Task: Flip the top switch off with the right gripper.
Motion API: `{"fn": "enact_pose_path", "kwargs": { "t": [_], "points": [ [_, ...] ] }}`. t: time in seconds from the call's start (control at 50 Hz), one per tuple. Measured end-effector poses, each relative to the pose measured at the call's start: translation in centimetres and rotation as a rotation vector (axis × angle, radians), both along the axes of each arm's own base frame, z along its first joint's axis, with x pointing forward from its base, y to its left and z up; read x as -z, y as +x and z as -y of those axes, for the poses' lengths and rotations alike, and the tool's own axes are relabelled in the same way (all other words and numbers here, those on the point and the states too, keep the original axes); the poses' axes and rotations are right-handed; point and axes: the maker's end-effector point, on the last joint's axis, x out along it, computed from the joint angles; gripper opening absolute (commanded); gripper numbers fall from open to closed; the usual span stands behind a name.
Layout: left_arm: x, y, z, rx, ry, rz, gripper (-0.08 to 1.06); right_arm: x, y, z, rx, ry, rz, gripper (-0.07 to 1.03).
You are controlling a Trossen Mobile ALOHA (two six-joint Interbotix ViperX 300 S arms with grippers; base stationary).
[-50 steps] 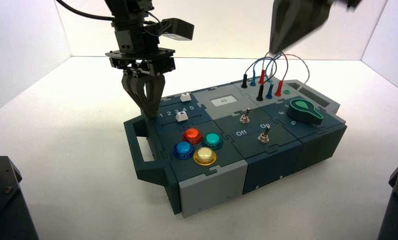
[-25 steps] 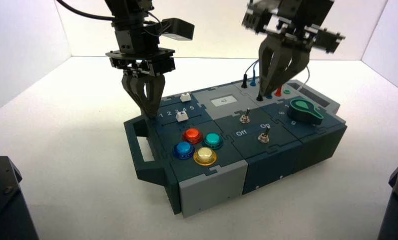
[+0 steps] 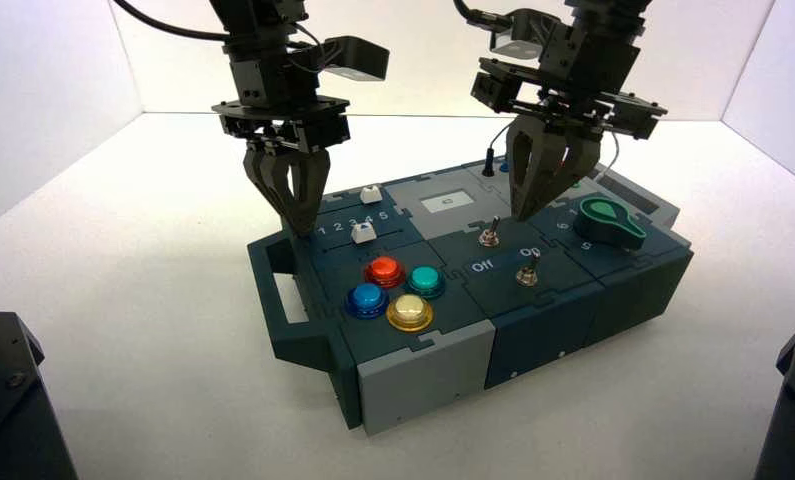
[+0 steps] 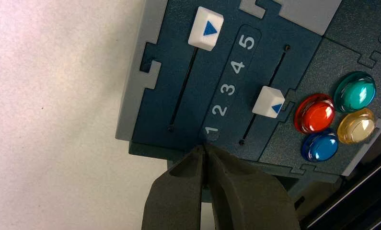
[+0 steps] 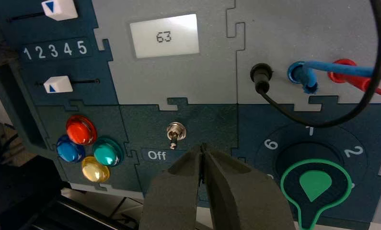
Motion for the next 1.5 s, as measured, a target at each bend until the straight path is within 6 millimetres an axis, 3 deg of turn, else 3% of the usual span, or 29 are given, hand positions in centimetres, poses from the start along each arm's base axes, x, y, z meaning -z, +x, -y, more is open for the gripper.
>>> {"fn": "enact_pose_path", "kwargs": {
  "t": [0.7, 1.12, 1.5],
  "points": [
    [0.0, -0.3, 0.8, 0.022, -0.009, 0.008, -0.03, -0.3, -1.2, -1.9, -0.009, 0.043, -0.026, -0.02],
    [0.1, -0.3, 0.8, 0.028, -0.010, 0.009, -0.03, -0.3, -1.3, -1.7, -0.024, 0.030, -0.027, -0.02],
    [0.1, -0.3, 0.8, 0.028, -0.010, 0.009, -0.03, 1.0, -1.4, -0.8, -0.033, -0.006, -0.030, -0.02]
  ]
}}
